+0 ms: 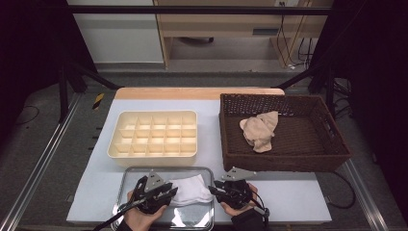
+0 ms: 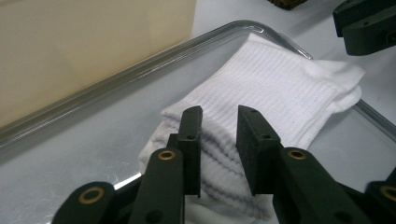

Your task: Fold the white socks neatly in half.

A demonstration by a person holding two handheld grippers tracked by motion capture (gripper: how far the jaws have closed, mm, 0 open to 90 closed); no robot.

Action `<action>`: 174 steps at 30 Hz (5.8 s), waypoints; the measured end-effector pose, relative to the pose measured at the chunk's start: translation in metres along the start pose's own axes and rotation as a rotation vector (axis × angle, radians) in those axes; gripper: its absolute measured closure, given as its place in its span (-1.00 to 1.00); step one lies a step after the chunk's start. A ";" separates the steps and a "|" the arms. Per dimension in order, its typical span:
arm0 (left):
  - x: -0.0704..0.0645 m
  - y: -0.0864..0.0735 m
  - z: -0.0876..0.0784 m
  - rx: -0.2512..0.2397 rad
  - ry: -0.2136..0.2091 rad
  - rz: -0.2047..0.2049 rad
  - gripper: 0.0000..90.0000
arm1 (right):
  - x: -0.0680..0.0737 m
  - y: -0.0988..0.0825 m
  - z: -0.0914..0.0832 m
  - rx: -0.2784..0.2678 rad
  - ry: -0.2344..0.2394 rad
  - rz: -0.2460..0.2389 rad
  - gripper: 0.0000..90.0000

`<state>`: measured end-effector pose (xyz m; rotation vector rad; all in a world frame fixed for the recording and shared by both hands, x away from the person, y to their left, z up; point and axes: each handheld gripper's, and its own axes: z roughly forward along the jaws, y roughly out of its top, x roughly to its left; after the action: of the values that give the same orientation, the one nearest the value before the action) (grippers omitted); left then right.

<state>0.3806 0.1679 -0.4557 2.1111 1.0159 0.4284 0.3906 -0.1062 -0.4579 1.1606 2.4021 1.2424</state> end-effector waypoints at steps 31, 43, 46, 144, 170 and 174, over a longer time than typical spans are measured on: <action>0.001 -0.012 -0.017 -0.004 0.002 0.067 0.87 | 0.013 -0.002 0.022 0.033 0.069 -0.028 0.63; 0.012 -0.015 -0.015 -0.003 0.047 0.034 0.23 | 0.013 -0.013 0.018 0.045 0.053 -0.018 0.51; 0.014 -0.018 -0.013 -0.004 0.030 0.022 0.22 | 0.015 -0.014 0.020 0.044 0.067 -0.026 0.64; -0.002 0.019 0.007 -0.075 -0.064 0.084 0.92 | 0.023 0.020 0.000 -0.032 0.180 -0.050 0.83; 0.039 -0.030 -0.016 -0.016 -0.007 0.012 0.98 | 0.077 0.049 0.056 0.003 0.278 -0.196 0.81; 0.043 -0.028 -0.018 -0.026 0.000 0.010 0.96 | 0.082 0.047 0.067 0.035 0.286 -0.223 0.80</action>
<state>0.3824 0.2211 -0.4655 2.0937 0.9953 0.4440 0.3941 0.0097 -0.4507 0.7365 2.6764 1.3756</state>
